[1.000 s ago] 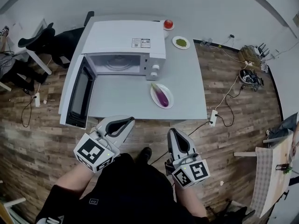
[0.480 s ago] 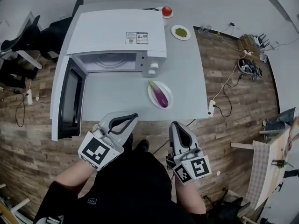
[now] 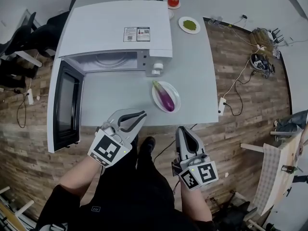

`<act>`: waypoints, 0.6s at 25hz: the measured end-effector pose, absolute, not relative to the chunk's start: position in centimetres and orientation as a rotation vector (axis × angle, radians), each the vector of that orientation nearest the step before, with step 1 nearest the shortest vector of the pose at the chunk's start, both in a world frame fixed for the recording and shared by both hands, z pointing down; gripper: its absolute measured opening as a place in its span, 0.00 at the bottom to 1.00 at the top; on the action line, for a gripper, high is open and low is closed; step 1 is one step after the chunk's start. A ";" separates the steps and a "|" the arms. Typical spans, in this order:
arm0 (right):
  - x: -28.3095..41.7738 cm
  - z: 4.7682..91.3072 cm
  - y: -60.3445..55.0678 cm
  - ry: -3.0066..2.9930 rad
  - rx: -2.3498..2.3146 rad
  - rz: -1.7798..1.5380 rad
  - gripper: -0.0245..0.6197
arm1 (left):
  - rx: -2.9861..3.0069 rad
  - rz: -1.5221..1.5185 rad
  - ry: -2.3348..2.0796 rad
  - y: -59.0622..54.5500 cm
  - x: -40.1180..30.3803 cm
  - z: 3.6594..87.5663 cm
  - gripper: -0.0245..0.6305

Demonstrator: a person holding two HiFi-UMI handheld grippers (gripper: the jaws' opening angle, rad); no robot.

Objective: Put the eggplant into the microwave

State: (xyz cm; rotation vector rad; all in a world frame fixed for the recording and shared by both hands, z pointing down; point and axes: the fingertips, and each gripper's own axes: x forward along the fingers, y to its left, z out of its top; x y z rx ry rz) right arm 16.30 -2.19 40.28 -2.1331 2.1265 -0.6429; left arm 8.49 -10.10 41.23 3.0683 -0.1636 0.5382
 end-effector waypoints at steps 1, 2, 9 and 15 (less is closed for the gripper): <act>16.4 40.8 -2.4 2.125 -2.130 -0.656 0.06 | 3.054 0.558 -0.167 -10.6 8.8 42.1 0.05; 16.5 41.4 -2.6 2.127 -2.124 -0.667 0.06 | 3.036 0.576 -0.170 -11.0 9.1 43.0 0.06; 16.8 44.3 -3.6 2.141 -2.097 -0.709 0.06 | 3.032 0.688 -0.181 -12.5 10.4 47.8 0.15; 17.4 47.3 -4.3 2.146 -2.104 -0.753 0.06 | 3.137 0.799 -0.170 -13.2 11.1 50.9 0.15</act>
